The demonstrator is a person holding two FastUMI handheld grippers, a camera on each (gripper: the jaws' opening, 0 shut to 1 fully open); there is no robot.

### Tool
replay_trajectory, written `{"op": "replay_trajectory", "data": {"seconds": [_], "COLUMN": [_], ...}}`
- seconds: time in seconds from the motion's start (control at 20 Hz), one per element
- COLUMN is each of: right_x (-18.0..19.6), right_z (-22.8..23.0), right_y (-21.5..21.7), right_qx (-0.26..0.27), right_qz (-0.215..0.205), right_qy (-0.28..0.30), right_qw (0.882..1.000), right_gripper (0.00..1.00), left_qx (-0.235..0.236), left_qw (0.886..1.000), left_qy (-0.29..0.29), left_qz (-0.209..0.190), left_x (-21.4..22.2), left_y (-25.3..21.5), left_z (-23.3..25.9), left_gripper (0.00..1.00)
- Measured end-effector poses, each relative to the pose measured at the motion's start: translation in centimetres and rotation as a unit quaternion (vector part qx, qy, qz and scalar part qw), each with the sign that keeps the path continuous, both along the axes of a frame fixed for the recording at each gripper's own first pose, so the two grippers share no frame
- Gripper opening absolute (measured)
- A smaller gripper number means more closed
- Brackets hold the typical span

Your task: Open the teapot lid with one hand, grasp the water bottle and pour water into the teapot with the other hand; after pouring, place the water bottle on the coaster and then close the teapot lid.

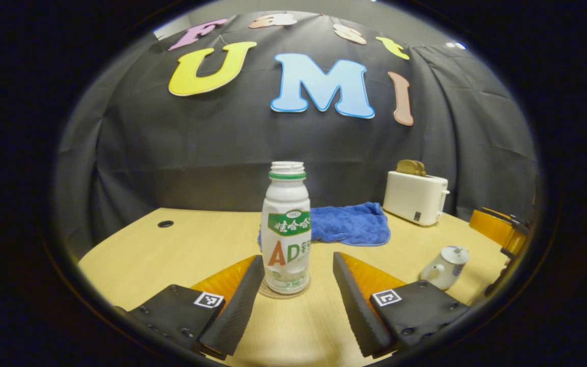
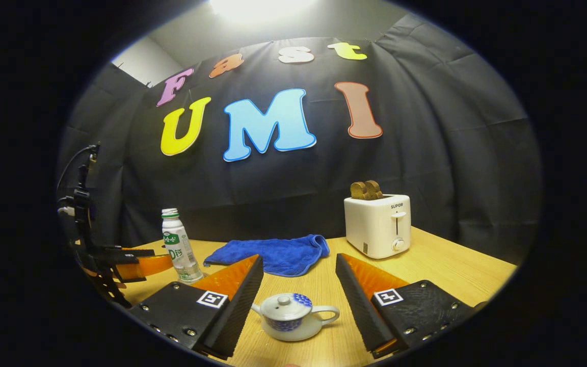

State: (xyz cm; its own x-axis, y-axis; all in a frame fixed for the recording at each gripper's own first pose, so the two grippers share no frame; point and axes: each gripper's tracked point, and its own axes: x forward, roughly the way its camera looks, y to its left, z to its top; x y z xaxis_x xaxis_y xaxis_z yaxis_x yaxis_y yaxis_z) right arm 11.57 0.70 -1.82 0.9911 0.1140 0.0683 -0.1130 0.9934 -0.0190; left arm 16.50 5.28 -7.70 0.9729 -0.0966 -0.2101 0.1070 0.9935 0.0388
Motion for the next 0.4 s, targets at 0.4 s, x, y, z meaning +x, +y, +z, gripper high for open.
{"op": "replay_trajectory", "data": {"seconds": [0.4], "right_x": [-2.3], "right_z": [-1.2], "right_y": [2.7], "right_qx": [-0.001], "right_qz": [0.024], "right_qy": [0.007], "right_qw": [1.0], "right_gripper": [0.9], "left_qx": [-0.013], "left_qw": [1.0], "left_qy": [-0.021], "left_qz": [-0.015], "left_x": [-5.9], "left_y": [-2.0], "left_z": [1.4], "left_gripper": [0.96]}}
